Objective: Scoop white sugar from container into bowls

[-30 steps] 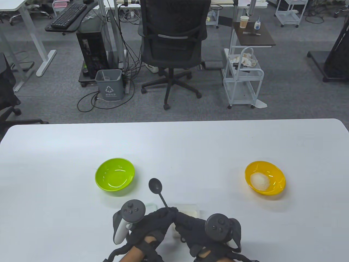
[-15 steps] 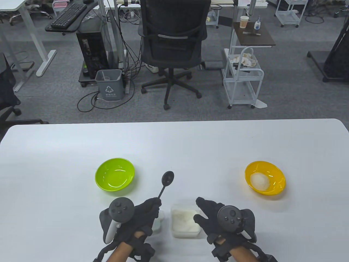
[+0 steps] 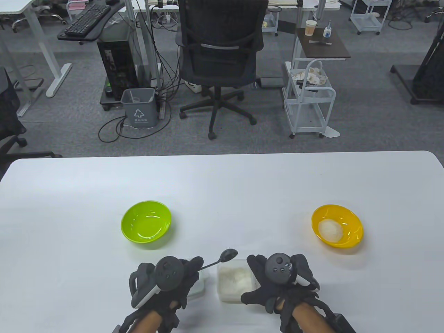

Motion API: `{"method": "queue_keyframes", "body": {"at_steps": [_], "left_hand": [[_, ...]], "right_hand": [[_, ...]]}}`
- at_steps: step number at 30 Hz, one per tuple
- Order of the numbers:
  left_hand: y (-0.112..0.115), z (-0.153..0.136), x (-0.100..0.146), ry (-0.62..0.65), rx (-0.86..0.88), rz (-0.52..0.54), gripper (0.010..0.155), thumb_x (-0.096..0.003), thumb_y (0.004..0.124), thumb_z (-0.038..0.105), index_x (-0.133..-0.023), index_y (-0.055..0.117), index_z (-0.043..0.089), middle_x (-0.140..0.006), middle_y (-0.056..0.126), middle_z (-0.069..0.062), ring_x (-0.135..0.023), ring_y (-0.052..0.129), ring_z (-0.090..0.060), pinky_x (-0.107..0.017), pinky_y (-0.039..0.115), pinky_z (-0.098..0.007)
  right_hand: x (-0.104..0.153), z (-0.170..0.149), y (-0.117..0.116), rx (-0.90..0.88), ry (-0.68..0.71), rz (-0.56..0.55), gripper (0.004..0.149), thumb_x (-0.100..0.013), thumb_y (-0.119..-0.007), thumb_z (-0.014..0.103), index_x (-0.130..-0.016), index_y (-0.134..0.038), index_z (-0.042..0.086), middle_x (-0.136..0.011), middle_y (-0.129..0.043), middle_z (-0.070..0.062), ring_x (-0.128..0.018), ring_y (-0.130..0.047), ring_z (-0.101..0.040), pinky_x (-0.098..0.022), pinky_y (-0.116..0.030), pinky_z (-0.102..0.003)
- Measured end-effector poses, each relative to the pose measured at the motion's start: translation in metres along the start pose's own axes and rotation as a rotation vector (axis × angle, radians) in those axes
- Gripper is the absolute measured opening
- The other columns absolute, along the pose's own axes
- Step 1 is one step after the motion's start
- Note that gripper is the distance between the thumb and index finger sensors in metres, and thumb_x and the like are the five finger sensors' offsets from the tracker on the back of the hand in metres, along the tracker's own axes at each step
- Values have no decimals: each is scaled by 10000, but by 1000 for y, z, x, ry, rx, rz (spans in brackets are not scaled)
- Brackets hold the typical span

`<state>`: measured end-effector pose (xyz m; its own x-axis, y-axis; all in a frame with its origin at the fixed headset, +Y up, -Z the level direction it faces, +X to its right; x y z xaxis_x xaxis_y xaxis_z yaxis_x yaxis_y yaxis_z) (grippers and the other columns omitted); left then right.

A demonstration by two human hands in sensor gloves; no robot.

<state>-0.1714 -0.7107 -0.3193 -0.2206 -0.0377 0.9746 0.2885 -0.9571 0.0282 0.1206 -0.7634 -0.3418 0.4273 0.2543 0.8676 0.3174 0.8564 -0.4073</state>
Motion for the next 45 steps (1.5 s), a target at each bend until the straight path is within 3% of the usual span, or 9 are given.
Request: {"method": "queue_keyframes", "body": {"at_steps": [7,11,20,26,32,40,45], "left_hand": [[5,31,8,127,-328,64,454,-398,907,458,-851,916,489,-821,1001,195,-476,1087,-74,-618,819,-420],[17,56,14,214,-611,156,458,-413,865,476,-869,888,506,-807,1002,204,-460,1079,-47,-605,831,-400],[27,83,22,277,-853,210,455,-416,852,485,-869,894,499,-791,1005,201,-449,1069,-50,-604,827,-397],[31,100,26,281,-907,171,445,-411,850,503,-849,923,471,-733,1033,184,-401,1066,-47,-580,840,-391],[29,100,19,172,-734,11,443,-418,834,509,-846,930,445,-710,1040,175,-375,1065,-34,-563,852,-380],[28,34,-2,-58,-78,-273,446,-431,825,496,-859,926,418,-701,1043,147,-367,1066,-43,-542,854,-393],[39,8,-8,-146,168,-405,449,-437,811,494,-862,922,400,-690,1040,144,-360,1063,-38,-533,855,-394]], "right_hand": [[0,-3,-3,-58,-10,-42,978,-397,-849,658,-1117,-302,283,-1183,-440,-130,-1041,-602,-416,-745,-506,-590],[0,-4,-3,-59,-8,-50,978,-397,-853,657,-1116,-306,281,-1176,-457,-132,-1030,-633,-398,-741,-530,-575],[0,-4,-4,-53,-10,-56,975,-397,-854,659,-1116,-314,281,-1172,-470,-130,-1029,-638,-395,-740,-531,-574],[0,-4,-5,-49,-8,-59,975,-398,-852,660,-1115,-315,275,-1168,-476,-134,-1028,-643,-389,-740,-534,-572],[0,-4,-5,-48,-10,-59,975,-401,-849,659,-1115,-309,271,-1164,-484,-138,-1021,-650,-392,-737,-536,-573],[-1,-4,-6,-45,-10,-59,976,-402,-846,659,-1114,-306,268,-1161,-489,-141,-1020,-648,-397,-738,-535,-572],[0,-4,-6,-46,-10,-59,974,-404,-845,657,-1113,-305,265,-1159,-493,-143,-1018,-651,-396,-736,-537,-573]]}}
Point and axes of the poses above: the tracker on the back of each hand, its own z axis roughly to the thumb side, its own x axis roughly from the fingertips to the wrist, y = z × x, the point moved 1 cm from there along -x, roughly from the wrist to the fingertips
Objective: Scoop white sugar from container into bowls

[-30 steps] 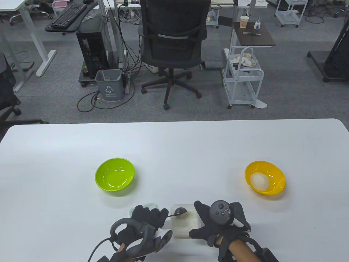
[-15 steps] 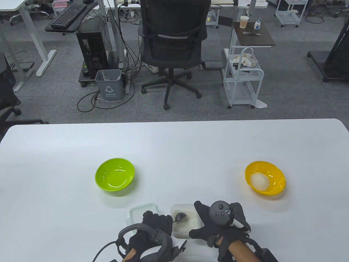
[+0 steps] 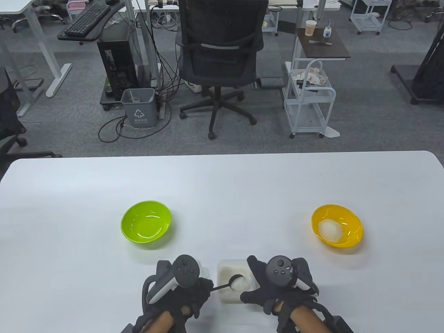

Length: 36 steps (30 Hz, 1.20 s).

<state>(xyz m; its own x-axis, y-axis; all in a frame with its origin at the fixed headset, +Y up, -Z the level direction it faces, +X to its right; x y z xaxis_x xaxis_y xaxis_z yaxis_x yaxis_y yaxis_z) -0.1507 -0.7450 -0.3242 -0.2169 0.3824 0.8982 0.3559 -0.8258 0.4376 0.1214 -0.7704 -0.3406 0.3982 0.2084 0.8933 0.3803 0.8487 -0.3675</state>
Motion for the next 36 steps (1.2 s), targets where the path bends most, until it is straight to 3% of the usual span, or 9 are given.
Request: {"method": "queue_keyframes", "body": {"at_steps": [9,20,28,36], "left_hand": [[18,-25,-18,-28,295,-220,462,-464,748,495,-887,877,360,-703,993,144,-410,1039,-23,-569,830,-394],[22,-27,-21,-15,400,-287,462,-468,742,509,-892,864,372,-714,982,157,-428,1038,-11,-580,827,-382],[5,-49,-23,17,587,-243,457,-468,745,521,-887,865,382,-716,981,160,-432,1040,-13,-589,823,-383],[-20,-91,-20,-39,755,-102,461,-465,759,506,-894,862,369,-722,980,150,-437,1040,-24,-592,816,-393]], "right_hand": [[0,-1,-1,-7,-1,2,974,-405,-844,657,-1112,-300,266,-1158,-493,-141,-1019,-649,-398,-736,-535,-575],[1,-1,0,-11,-3,2,975,-404,-845,656,-1111,-297,268,-1158,-494,-141,-1018,-650,-397,-735,-535,-575],[1,-1,-1,-18,-4,4,974,-405,-845,655,-1111,-295,270,-1158,-492,-140,-1016,-652,-401,-736,-534,-576],[1,-1,-1,-20,-5,5,974,-406,-844,655,-1111,-292,273,-1157,-494,-141,-1015,-653,-401,-735,-535,-575]]}}
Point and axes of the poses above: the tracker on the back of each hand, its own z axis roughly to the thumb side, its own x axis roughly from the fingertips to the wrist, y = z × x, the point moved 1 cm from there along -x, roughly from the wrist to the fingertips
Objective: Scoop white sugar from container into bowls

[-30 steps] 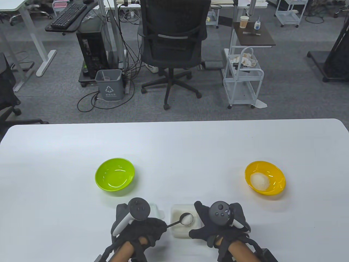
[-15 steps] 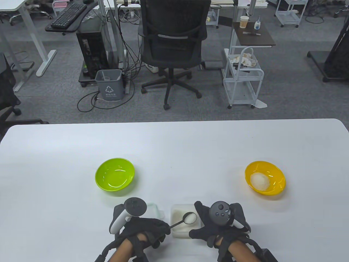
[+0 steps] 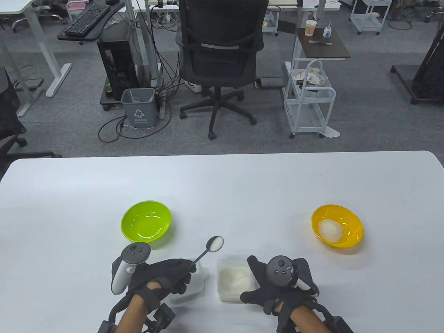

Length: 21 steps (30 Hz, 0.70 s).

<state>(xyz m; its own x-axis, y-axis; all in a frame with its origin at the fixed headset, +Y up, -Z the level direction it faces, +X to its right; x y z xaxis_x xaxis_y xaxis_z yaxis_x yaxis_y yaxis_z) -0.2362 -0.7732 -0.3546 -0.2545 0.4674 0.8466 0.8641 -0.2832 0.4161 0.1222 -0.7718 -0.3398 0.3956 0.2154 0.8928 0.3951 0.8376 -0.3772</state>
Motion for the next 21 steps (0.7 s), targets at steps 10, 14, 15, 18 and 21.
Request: {"method": "queue_keyframes", "body": {"at_steps": [10,14,15,18,21], "left_hand": [[-50,-29,5,-85,119,179,491,-478,755,492,-951,801,371,-791,938,153,-489,1025,-13,-624,796,-390],[-64,-38,9,-125,141,239,517,-486,756,475,-992,751,371,-847,898,151,-532,1011,-9,-650,777,-390],[-66,-39,9,-131,140,250,527,-488,755,471,-1005,731,375,-865,884,151,-545,1005,-7,-658,772,-390],[-74,-42,14,-160,125,310,544,-494,748,467,-1028,695,383,-903,853,155,-570,995,1,-669,764,-383],[-78,-40,19,-196,73,386,552,-499,756,449,-1041,673,390,-927,834,156,-579,991,-2,-675,759,-385]], "right_hand": [[0,0,0,0,0,0,974,-406,-843,657,-1111,-291,273,-1156,-495,-141,-1014,-652,-401,-738,-528,-577],[0,0,0,-3,0,0,972,-406,-845,653,-1110,-292,272,-1155,-494,-143,-1014,-653,-399,-737,-530,-577],[0,-1,0,-3,0,0,973,-406,-844,653,-1110,-291,271,-1156,-493,-143,-1014,-653,-400,-737,-530,-576],[0,-1,0,-8,0,0,974,-407,-845,652,-1110,-288,272,-1155,-494,-143,-1014,-653,-400,-737,-530,-576],[1,-1,0,-9,0,0,972,-408,-844,651,-1110,-289,272,-1155,-493,-143,-1014,-653,-400,-737,-529,-577]]}}
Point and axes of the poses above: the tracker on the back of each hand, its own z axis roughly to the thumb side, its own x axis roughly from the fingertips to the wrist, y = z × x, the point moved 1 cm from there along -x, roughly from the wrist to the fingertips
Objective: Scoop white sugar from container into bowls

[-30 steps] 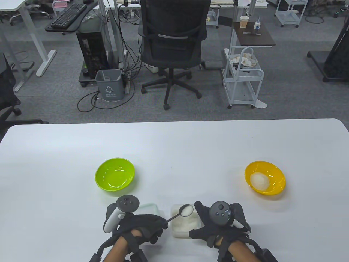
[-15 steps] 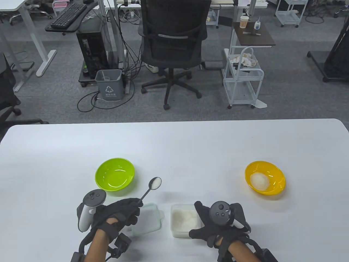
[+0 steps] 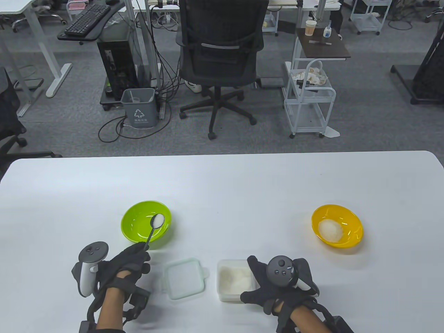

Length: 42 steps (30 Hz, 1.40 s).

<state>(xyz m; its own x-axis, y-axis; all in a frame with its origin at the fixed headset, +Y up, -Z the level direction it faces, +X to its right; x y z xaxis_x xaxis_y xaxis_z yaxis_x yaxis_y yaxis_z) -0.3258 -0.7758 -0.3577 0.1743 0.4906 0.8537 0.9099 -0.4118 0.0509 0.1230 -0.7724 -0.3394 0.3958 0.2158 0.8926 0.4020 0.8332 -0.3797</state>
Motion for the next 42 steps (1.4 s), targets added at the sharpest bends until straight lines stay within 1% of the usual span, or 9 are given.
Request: {"method": "queue_keyframes", "body": {"at_steps": [5,9,11,14,18,23,30,36,42], "left_hand": [[-7,11,13,-50,-276,278,554,-497,762,438,-1042,666,463,-964,817,189,-606,991,0,-686,758,-385],[-5,19,19,-64,-396,388,543,-499,771,425,-1022,674,537,-1001,785,193,-659,974,-17,-708,734,-404],[-2,24,23,-61,-510,474,540,-500,775,421,-1013,680,560,-1013,774,192,-678,965,-22,-715,726,-411],[3,32,27,-34,-700,593,536,-491,788,415,-995,702,575,-1014,777,193,-686,963,-28,-722,720,-419],[10,39,30,67,-809,723,533,-457,818,379,-957,764,556,-981,825,171,-655,985,-65,-698,730,-446],[12,39,29,71,-801,689,536,-458,813,372,-962,761,546,-977,830,165,-658,983,-69,-701,725,-449],[16,45,35,145,-716,618,523,-456,817,388,-957,777,533,-944,864,165,-640,996,-67,-686,742,-444],[31,60,50,274,-659,564,478,-441,822,455,-916,840,506,-875,926,175,-568,1029,-58,-651,779,-430],[59,78,72,454,-676,446,455,-430,835,475,-882,883,495,-832,963,170,-530,1044,-65,-631,793,-430]], "right_hand": [[0,0,0,-1,0,1,971,-408,-843,652,-1110,-288,273,-1155,-494,-142,-1015,-652,-401,-737,-529,-577],[0,0,0,-1,0,0,972,-408,-843,653,-1110,-287,274,-1155,-495,-142,-1016,-650,-399,-738,-529,-576],[0,-1,0,-2,0,0,971,-408,-843,652,-1110,-287,275,-1155,-494,-141,-1014,-652,-401,-738,-529,-576],[0,-1,0,-2,1,1,971,-409,-842,652,-1110,-286,274,-1154,-495,-143,-1014,-652,-400,-738,-529,-576],[0,-1,0,-2,0,1,971,-409,-841,654,-1110,-285,274,-1155,-494,-141,-1016,-651,-399,-738,-529,-575],[0,-1,0,-2,-1,1,972,-409,-842,653,-1110,-284,275,-1154,-498,-141,-1015,-651,-398,-738,-529,-575],[0,-1,-1,-3,-2,2,971,-410,-840,654,-1109,-282,277,-1153,-498,-143,-1016,-648,-397,-738,-529,-574],[0,-1,-1,-3,-3,3,971,-411,-839,653,-1109,-279,276,-1153,-499,-141,-1017,-646,-398,-738,-528,-574],[0,-1,-1,-6,-4,2,973,-409,-841,653,-1109,-281,276,-1152,-500,-143,-1017,-646,-396,-738,-529,-574]]}}
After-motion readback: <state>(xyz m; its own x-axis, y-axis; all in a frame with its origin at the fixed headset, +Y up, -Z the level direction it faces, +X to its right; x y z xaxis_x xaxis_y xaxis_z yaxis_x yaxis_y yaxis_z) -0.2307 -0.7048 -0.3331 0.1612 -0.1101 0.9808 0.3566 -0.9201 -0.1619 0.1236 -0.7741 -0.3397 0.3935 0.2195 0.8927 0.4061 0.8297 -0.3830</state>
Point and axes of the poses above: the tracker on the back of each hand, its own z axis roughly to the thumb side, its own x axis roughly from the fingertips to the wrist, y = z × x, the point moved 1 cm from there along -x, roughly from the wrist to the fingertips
